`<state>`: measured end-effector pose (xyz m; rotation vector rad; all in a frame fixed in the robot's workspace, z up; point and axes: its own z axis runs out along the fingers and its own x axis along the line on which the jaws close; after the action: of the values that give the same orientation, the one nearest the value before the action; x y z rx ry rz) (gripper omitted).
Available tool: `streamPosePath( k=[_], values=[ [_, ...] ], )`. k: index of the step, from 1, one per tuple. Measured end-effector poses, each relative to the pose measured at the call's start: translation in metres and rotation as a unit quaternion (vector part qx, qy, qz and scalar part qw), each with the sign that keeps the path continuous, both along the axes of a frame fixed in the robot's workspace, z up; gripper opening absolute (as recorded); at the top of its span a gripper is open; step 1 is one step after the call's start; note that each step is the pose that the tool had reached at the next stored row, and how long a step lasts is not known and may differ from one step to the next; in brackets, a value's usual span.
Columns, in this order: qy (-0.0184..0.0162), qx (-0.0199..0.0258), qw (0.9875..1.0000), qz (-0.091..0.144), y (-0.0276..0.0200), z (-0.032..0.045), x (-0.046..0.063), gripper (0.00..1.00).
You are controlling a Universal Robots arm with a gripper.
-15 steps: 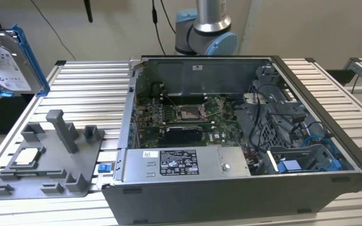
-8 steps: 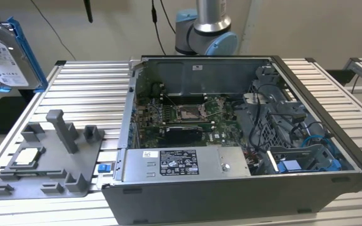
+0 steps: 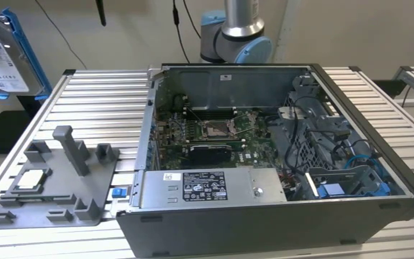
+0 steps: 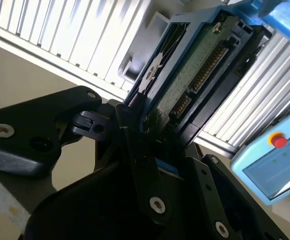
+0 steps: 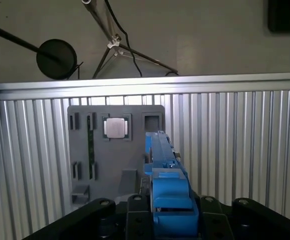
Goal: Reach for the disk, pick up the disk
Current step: 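Pick up the disk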
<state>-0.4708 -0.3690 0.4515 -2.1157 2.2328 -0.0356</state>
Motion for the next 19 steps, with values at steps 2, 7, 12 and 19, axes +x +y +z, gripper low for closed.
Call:
streamPosePath(
  k=[2, 7, 12, 19],
  values=[
    [-0.0009, 0.0000, 1.0000, 0.000, 0.0000, 0.0031, 0.000, 0.00],
    [-0.0051, 0.0000, 1.0000, 0.000, 0.0000, 0.0097, -0.001, 0.00],
    [-0.0085, 0.0000, 1.0000, 0.000, 0.0000, 0.0183, -0.001, 0.00],
    [-0.0090, 0.0000, 1.0000, 0.000, 0.0000, 0.0404, -0.001, 0.00]
  ],
)
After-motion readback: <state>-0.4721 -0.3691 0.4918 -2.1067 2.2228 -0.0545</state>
